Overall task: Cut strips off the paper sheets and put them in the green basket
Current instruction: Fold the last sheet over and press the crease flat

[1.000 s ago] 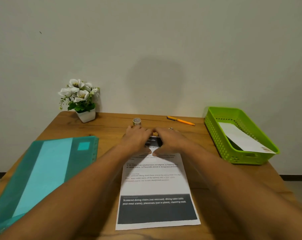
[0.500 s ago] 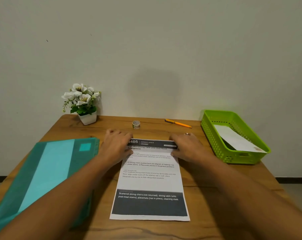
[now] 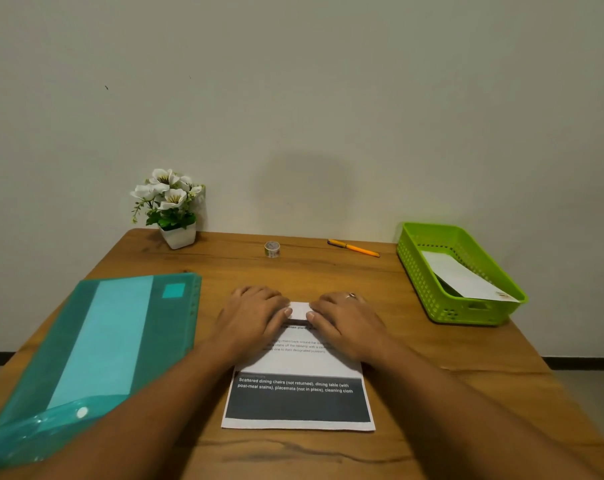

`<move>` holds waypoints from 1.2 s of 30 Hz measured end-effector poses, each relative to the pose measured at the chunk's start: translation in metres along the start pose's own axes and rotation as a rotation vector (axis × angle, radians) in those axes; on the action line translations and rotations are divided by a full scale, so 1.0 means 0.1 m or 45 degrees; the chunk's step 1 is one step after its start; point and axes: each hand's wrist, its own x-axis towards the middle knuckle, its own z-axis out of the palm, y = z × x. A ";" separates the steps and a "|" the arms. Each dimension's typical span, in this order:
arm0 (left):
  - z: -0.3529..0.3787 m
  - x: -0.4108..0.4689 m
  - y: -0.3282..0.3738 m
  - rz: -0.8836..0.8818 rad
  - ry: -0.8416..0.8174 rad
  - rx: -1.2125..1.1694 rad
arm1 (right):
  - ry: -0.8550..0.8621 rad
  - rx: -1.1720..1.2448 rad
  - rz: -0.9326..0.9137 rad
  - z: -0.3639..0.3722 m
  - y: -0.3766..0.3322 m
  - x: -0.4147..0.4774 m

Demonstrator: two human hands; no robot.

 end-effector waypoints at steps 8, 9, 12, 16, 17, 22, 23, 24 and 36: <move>0.28 0.07 0.19 -0.116 -0.167 -0.025 | 0.112 0.102 0.081 0.31 -0.29 0.19; 0.29 0.08 0.21 -0.120 -0.197 -0.031 | 0.100 0.123 0.083 0.34 -0.30 0.20; 0.31 0.09 0.21 -0.109 -0.268 -0.016 | 0.025 0.099 0.105 0.39 -0.25 0.19; 0.30 0.06 0.12 -0.160 -0.413 0.076 | -0.142 0.030 0.153 0.34 -0.09 0.10; 0.29 0.06 0.07 -0.178 -0.443 0.098 | -0.177 0.019 0.170 0.32 -0.03 0.07; 0.13 0.06 -0.12 -0.265 -0.596 0.153 | -0.279 -0.019 0.272 0.21 0.18 -0.01; 0.06 0.09 -0.13 -0.263 -0.636 0.162 | -0.306 -0.021 0.278 0.17 0.19 0.00; -0.02 0.13 -0.13 -0.258 -0.671 0.163 | -0.332 -0.022 0.275 0.10 0.19 0.03; -0.26 0.54 -0.10 -0.244 -0.785 -0.016 | -0.552 0.030 0.232 -0.39 0.02 0.37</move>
